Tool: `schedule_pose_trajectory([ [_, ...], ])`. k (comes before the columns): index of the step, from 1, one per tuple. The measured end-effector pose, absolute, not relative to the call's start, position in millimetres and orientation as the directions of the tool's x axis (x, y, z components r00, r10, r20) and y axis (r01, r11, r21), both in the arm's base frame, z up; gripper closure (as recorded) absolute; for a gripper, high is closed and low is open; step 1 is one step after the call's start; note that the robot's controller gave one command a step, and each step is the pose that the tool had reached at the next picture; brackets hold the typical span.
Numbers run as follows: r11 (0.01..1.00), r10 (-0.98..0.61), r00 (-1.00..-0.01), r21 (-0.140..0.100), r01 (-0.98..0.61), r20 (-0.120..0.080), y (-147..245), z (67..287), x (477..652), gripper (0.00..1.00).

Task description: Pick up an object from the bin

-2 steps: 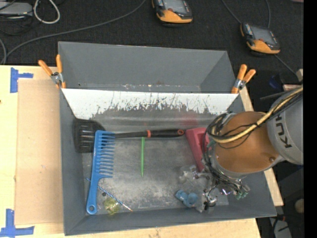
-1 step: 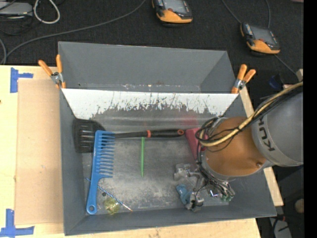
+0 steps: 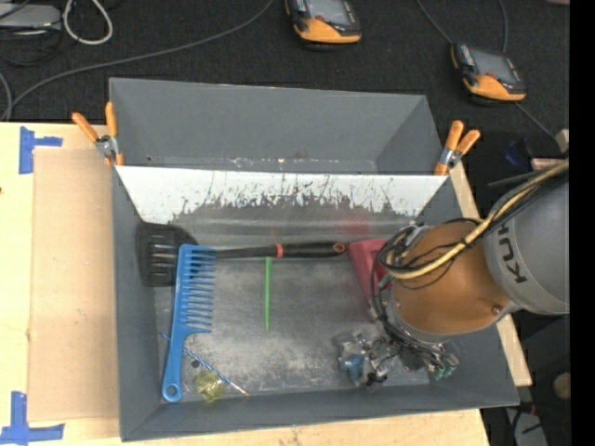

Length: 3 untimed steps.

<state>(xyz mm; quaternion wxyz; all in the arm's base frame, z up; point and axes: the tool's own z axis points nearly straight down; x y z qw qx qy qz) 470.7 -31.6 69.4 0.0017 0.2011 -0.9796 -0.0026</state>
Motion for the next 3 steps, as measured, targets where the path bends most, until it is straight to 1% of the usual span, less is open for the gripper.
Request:
schedule_pose_trajectory([
  [1, 0.919, -0.394, -0.919, 0.006, -0.394, 0.002, -31.6, 69.4, 470.7, 1.0],
  [2, 0.92, -0.393, -0.92, 0.01, -0.393, 0.009, -30.7, 94.5, 468.4, 1.0],
  [3, 0.92, -0.392, -0.92, 0.01, -0.392, 0.008, -30.2, 120.0, 469.0, 1.0],
])
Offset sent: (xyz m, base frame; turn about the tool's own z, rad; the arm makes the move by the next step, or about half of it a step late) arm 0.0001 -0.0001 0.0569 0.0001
